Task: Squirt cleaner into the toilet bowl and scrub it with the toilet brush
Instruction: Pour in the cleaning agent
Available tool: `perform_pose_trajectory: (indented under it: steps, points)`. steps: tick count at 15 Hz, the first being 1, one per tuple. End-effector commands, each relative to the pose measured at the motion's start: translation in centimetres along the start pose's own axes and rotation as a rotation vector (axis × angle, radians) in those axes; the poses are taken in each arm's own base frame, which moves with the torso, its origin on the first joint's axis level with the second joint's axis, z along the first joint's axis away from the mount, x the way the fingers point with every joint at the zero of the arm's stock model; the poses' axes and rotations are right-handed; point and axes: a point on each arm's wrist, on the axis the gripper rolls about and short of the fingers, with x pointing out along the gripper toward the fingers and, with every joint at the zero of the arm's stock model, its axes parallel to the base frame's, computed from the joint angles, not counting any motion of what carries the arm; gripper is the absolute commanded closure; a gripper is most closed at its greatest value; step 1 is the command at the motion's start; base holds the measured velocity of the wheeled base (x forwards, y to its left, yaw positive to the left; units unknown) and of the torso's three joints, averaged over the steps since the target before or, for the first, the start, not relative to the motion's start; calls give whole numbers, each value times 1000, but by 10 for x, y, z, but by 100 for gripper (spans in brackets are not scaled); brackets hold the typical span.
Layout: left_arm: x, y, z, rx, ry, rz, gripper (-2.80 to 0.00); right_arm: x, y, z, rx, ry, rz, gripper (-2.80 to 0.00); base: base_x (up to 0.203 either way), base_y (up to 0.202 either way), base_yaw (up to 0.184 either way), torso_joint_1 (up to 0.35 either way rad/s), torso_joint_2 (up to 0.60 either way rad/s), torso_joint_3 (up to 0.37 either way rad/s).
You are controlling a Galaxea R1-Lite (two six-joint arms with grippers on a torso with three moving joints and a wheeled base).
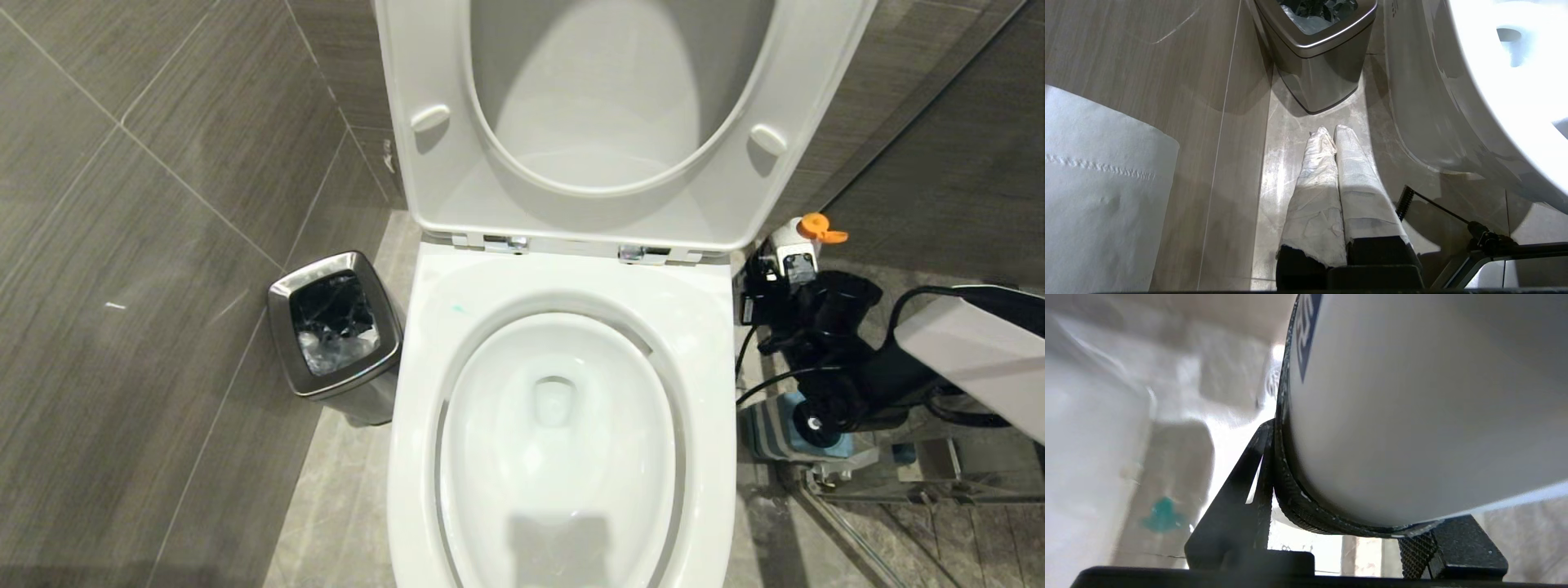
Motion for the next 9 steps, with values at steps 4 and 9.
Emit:
perform_pose_trajectory:
  steps: [4,9]
  points:
    - [0,0,0,0,-1,1,0,-63,-22,94,34,-138,10,0,0,0,0,0,0,0]
    - [0,0,0,0,-1,1,0,-144,-38,143,23,-187,47,0,0,0,0,0,-10,1]
